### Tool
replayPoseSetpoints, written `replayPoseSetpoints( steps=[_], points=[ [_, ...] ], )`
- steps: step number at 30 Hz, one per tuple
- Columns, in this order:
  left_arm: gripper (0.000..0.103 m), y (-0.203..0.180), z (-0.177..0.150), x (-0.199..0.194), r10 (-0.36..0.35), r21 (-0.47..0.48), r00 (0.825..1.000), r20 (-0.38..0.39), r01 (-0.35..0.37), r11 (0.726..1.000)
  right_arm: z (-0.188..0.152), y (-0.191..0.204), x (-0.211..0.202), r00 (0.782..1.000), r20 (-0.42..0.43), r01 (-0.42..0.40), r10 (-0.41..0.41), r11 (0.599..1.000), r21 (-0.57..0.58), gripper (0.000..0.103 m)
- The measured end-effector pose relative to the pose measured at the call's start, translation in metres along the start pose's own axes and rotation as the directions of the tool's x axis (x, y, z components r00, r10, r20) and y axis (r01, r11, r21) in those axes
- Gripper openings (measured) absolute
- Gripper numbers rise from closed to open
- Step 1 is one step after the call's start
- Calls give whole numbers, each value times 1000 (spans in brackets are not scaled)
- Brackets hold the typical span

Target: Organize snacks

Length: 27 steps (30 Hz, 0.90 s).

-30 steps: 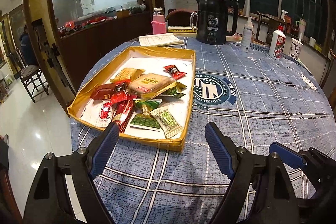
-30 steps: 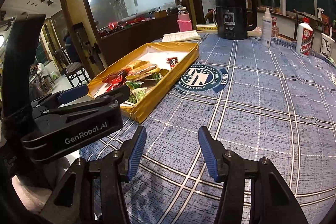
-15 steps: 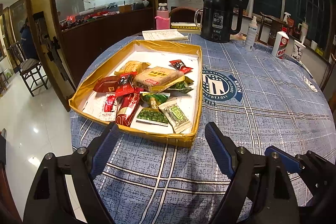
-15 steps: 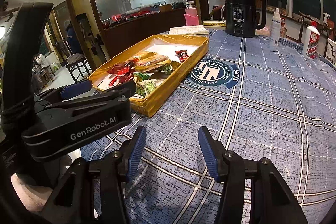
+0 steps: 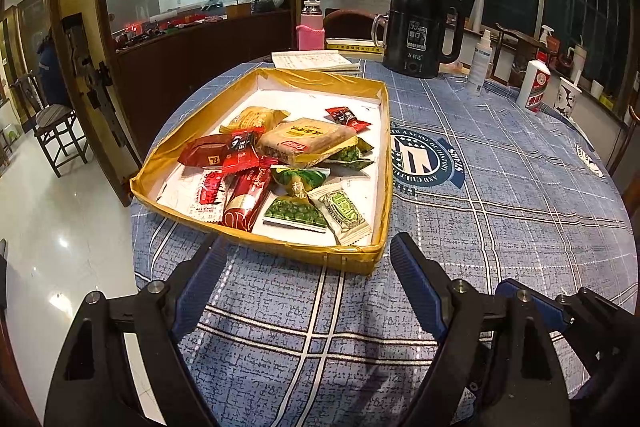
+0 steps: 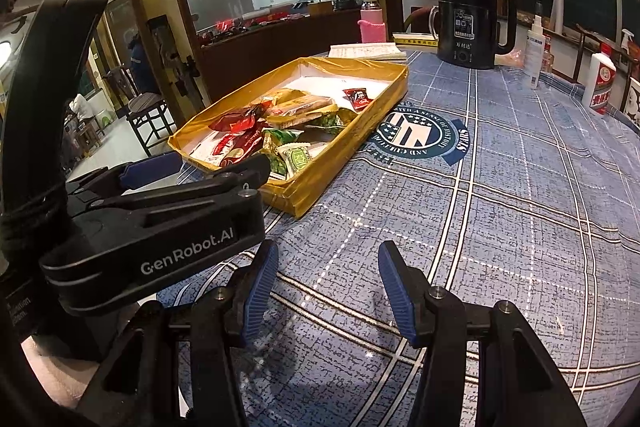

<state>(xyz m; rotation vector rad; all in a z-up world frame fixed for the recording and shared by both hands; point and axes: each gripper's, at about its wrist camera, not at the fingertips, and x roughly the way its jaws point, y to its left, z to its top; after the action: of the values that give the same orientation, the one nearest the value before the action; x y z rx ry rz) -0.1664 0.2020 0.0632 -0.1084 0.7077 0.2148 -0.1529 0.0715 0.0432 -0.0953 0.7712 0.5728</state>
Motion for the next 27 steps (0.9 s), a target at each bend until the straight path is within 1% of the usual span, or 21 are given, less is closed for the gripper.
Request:
replayPoseSetpoints(
  steps=[11, 27],
  points=[
    [85, -5, -2, -6, 1, 17, 1000, 9, -1, 1000, -2, -3, -7, 1000, 19, -4, 4, 1000, 4, 54],
    [85, -21, -4, -33, 13, 51, 998, 62, -16, 999, -6, -12, -31, 997, 77, -15, 13, 999, 32, 54]
  ],
)
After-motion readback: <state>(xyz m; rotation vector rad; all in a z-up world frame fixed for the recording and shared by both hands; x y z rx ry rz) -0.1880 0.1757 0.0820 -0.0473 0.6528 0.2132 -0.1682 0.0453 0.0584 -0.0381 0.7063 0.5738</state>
